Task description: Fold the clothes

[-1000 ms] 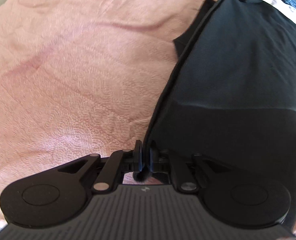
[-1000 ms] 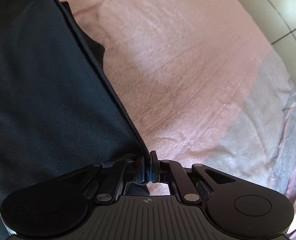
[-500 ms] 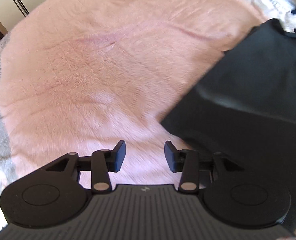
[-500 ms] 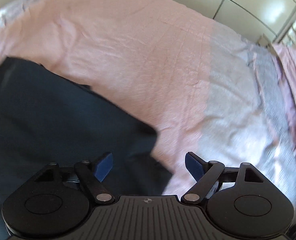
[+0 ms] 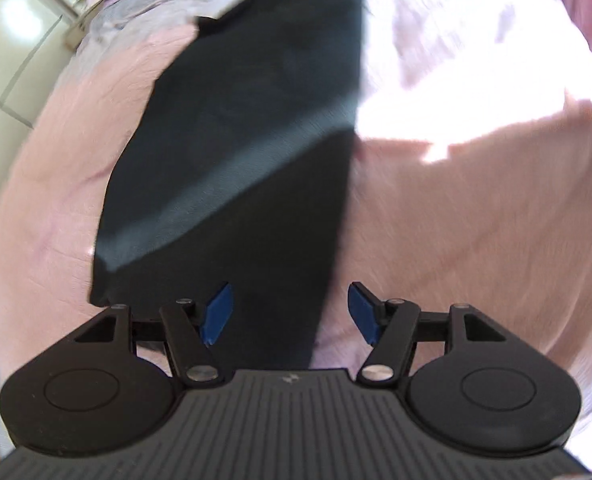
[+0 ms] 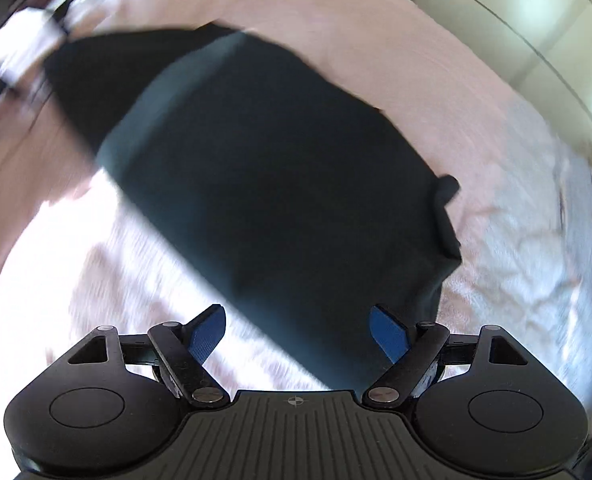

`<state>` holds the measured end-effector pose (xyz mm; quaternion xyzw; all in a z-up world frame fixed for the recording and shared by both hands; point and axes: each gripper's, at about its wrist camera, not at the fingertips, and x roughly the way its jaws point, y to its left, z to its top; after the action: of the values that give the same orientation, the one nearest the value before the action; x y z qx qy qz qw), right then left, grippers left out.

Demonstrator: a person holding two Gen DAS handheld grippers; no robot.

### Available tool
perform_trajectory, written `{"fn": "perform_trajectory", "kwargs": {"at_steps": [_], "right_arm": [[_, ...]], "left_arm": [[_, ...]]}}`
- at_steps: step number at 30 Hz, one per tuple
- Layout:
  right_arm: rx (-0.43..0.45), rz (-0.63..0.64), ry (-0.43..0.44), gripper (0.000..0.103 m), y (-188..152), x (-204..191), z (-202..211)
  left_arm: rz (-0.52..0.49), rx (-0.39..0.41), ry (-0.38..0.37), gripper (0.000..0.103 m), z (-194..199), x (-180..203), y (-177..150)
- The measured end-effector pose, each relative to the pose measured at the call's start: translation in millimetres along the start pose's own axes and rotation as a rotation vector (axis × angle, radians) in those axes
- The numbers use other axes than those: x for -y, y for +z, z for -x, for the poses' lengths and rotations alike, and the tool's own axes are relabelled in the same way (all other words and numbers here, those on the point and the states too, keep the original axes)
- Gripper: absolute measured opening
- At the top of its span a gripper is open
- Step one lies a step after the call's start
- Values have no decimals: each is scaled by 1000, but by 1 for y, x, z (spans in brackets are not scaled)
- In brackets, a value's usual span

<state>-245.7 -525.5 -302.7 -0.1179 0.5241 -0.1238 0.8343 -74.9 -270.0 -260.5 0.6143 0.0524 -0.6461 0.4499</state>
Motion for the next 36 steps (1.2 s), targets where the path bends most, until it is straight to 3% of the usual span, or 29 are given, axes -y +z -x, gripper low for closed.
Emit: {"fn": "perform_trajectory", "kwargs": {"at_steps": [2, 3, 5, 9, 16, 17, 19, 20, 22, 25, 29, 32, 36], "right_arm": [[25, 122, -43, 82, -12, -21, 3], [34, 169, -74, 82, -17, -28, 2], [56, 225, -137, 81, -25, -37, -4], [90, 264, -241, 61, -34, -42, -17], [125, 325, -438, 54, -56, -47, -58], [139, 337, -466, 50, -58, -48, -62], [146, 335, -497, 19, -61, -46, -71], [148, 328, -507, 11, -62, -46, -72], [151, 313, -527, 7, -63, -45, -76], [152, 277, -548, 4, -59, -41, -68], [179, 298, -617, 4, -56, -70, -29], [183, 292, -632, 4, -69, -108, 10], [173, 279, -612, 4, -100, -174, 58]], "left_arm": [[-66, -53, 74, 51, -9, 18, -2], [-79, -64, 115, 41, -14, 21, -4], [-90, -76, 184, 39, -24, 22, -9], [-93, -31, 245, 30, -26, 20, -18], [-117, 104, 362, 34, -38, 31, -47], [-123, 120, 378, 34, -40, 35, -50], [-115, 138, 397, 25, -39, 40, -52], [-110, 140, 399, 18, -39, 40, -53], [-98, 149, 410, 11, -37, 40, -54], [-88, 167, 437, 9, -21, 33, -55], [-83, 184, 491, 7, 25, 46, -66], [-75, 191, 462, 7, 68, 81, -83], [-118, 190, 392, 8, 117, 155, -112]]}}
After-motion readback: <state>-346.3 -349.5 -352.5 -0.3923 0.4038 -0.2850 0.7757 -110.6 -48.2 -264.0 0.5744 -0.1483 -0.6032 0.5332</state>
